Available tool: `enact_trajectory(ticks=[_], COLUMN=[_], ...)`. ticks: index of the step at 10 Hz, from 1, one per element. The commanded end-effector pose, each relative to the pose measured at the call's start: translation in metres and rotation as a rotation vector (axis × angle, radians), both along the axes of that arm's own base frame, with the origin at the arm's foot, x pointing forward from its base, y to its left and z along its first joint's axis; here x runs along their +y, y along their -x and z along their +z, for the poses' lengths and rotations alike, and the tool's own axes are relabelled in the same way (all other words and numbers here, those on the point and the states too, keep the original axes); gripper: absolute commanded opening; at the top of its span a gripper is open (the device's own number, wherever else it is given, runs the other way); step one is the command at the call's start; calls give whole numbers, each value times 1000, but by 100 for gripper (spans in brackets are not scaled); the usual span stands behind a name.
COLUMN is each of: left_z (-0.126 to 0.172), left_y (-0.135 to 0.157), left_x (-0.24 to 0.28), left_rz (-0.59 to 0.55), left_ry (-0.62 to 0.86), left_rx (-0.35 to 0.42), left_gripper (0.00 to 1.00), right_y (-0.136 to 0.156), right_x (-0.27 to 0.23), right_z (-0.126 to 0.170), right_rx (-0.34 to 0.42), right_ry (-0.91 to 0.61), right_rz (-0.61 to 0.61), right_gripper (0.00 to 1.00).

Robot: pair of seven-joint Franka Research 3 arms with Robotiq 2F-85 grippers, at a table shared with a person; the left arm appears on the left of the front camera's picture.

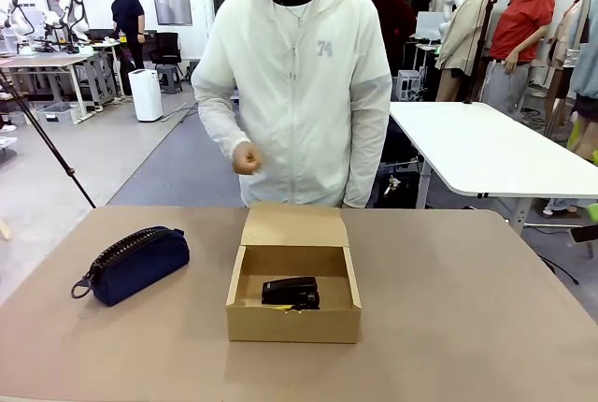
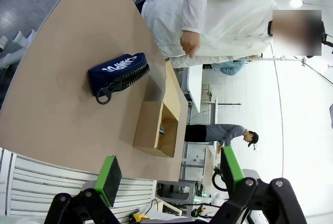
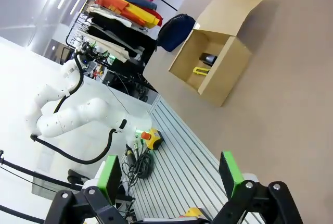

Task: Pack the items into the box.
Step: Pick up the item indicated by the person and place it inside the Mailer Box.

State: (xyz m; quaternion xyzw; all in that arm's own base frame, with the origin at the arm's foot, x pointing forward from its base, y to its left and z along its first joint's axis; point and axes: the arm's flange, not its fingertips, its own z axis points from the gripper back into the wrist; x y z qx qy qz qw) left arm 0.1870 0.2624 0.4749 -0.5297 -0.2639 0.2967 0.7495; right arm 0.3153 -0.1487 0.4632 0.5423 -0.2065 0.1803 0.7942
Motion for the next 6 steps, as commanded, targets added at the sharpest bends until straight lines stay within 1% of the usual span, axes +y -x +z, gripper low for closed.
enact_trajectory(ticks=[1, 6], left_z=[0, 0], left_y=[0, 0], left_x=[0, 0], left_rz=[-2, -2], left_ry=[2, 2], left_rx=[-26, -26], left_gripper=[100, 100], right_y=[3, 3], right_x=[-3, -3], right_z=[2, 2], right_rx=[8, 8], right_ry=[3, 3], right_rz=[9, 9], right_gripper=[100, 100])
